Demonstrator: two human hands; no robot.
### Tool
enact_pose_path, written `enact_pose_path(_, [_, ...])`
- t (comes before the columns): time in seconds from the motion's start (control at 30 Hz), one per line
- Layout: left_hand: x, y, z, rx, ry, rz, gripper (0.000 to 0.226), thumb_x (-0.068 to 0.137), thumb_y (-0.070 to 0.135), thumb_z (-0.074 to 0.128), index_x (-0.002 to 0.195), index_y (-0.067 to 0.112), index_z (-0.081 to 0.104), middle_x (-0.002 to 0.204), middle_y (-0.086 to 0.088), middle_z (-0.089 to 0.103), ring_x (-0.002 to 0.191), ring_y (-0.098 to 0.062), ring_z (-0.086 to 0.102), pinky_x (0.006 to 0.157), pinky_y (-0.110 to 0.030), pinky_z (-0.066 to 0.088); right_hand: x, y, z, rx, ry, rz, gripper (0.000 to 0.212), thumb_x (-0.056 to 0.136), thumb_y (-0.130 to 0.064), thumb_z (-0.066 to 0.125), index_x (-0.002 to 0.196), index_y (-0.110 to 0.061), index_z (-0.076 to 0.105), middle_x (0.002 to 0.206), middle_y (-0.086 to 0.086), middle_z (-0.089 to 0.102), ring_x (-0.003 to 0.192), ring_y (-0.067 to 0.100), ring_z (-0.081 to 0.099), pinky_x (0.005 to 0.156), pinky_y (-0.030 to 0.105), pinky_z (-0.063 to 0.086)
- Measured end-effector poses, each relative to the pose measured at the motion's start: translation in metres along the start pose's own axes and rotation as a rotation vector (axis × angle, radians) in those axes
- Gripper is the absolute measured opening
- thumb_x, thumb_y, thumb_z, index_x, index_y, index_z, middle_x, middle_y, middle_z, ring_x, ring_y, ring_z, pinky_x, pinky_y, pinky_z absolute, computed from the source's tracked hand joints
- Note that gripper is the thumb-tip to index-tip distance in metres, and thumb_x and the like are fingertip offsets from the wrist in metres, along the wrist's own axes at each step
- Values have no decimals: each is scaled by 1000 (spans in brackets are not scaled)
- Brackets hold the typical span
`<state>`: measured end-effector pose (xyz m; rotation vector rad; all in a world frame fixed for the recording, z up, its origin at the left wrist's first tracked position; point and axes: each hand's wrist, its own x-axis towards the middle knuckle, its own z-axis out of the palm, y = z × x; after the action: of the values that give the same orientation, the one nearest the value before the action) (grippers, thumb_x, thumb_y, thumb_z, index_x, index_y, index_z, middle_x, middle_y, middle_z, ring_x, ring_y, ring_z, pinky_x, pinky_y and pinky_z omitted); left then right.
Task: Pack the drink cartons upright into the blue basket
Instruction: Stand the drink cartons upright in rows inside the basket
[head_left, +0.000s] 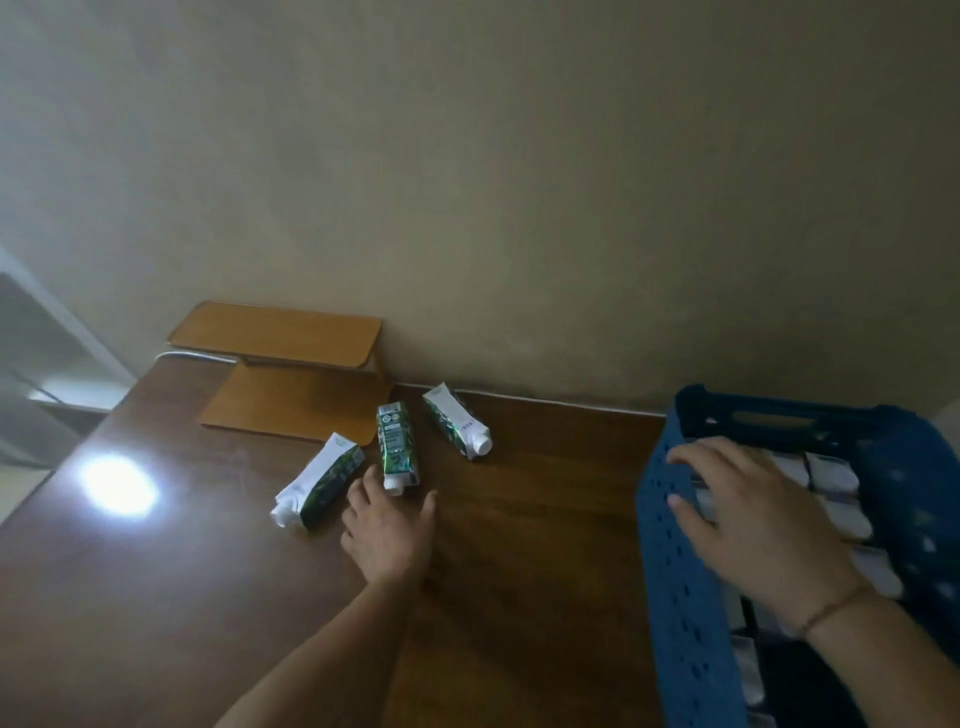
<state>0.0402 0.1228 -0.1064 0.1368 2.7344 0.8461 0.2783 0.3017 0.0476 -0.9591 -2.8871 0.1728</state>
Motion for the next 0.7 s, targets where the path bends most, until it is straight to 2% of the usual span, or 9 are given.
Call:
enact_pose_path(0.1, [44,11,-1,-11,-33,-11,93,80,56,72,151,19,25,153,-14,40,136,-38,43,109,-56,39,12,-36,15,-54,36,-44,33,76,-32,73,107,-25,64,106,-5,63,100,18,60,78,35,52])
enact_pose_path(0.2, [76,12,-3,-48,-147,44,74,80,45,75,137,20,36,135,-12,59,115,-34,63,91,-51,56,20,-60,22,-110,31,-58,32,72,-39,72,103,-29,66,104,-8,64,102,18,60,82,40,53])
enact_pose_path(0.3, [88,8,-18,-48,-212,127,67,82,42,73,136,18,43,126,-11,64,100,-26,68,79,-44,62,28,-76,25,-77,-50,-123,33,81,-42,63,113,-34,61,114,-13,60,110,12,55,90,35,49])
enact_pose_path(0.37, [86,8,-32,-19,-271,244,65,83,42,71,140,18,48,123,-10,68,89,-17,69,70,-32,62,36,-86,30,-21,-119,-166,44,91,-43,52,133,-36,45,136,-14,44,129,10,38,107,33,35])
enact_pose_path(0.43, [77,12,-51,21,-360,387,52,85,38,70,132,20,58,110,-7,73,72,-9,69,55,-20,56,43,-97,32,-19,-226,-179,61,94,-44,48,146,-38,18,151,-14,22,141,11,16,116,34,17])
enact_pose_path(0.53, [47,29,-79,-83,-574,441,30,91,32,67,118,23,58,88,-4,71,49,-10,65,42,-18,47,50,-118,37,2,-364,-245,97,83,-54,61,144,-45,-14,156,-10,-4,145,16,-3,118,41,5])
enact_pose_path(0.6, [20,41,-92,-223,-696,432,18,93,29,65,110,25,59,72,-4,68,40,-12,61,39,-20,44,46,-129,42,73,-416,-259,109,76,-58,68,140,-48,-20,155,-9,-1,143,19,3,118,46,11])
enact_pose_path(0.63, [9,47,-98,-293,-739,428,14,94,29,64,107,25,60,67,-5,67,39,-12,60,39,-21,44,41,-133,45,87,-381,-267,110,75,-57,69,140,-48,-19,153,-6,9,139,21,14,115,48,21])
enact_pose_path(0.7, [-12,59,-107,-433,-863,391,14,93,32,64,106,27,62,68,-6,71,45,-11,63,41,-20,45,28,-130,48,65,-149,-244,105,72,-55,73,144,-39,-2,135,-1,38,119,21,41,95,43,47])
